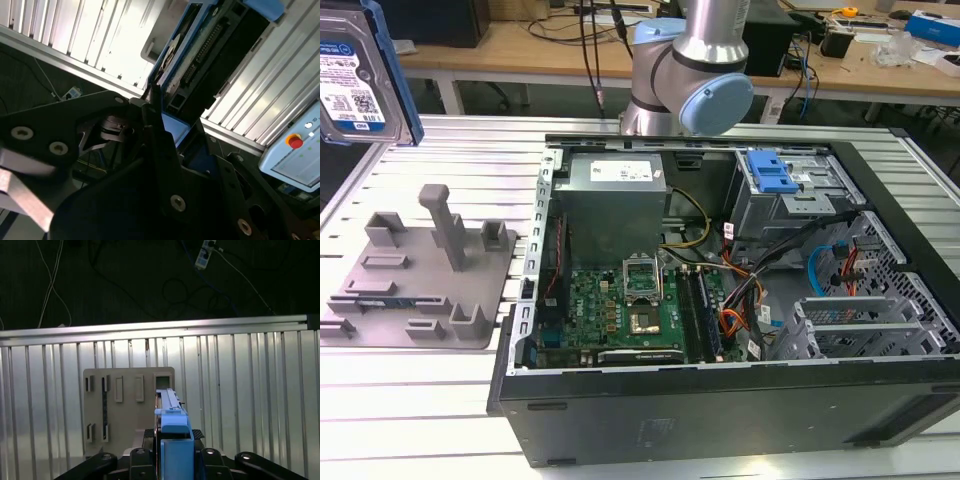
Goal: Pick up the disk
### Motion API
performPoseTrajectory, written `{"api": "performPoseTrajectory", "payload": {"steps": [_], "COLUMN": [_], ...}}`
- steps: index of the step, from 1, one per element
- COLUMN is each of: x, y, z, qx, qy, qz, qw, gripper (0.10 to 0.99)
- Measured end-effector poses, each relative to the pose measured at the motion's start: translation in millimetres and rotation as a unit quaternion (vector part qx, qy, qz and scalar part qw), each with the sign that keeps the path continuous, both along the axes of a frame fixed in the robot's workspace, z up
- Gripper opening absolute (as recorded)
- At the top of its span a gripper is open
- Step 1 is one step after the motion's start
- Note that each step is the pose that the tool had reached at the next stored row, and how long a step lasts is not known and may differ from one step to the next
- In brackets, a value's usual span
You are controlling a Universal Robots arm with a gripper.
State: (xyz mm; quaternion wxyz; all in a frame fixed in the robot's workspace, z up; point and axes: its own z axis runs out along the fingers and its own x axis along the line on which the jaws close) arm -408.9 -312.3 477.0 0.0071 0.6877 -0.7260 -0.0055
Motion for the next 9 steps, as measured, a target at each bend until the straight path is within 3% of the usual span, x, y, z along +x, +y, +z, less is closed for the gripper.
{"api": "performPoseTrajectory", "payload": {"steps": [9], "x": [0.0], "y": [0.0], "z": [0.3], "qx": [0.0], "qy": [0.0], "qz": [0.0], "qw": [1.0], "gripper": [0.369]}}
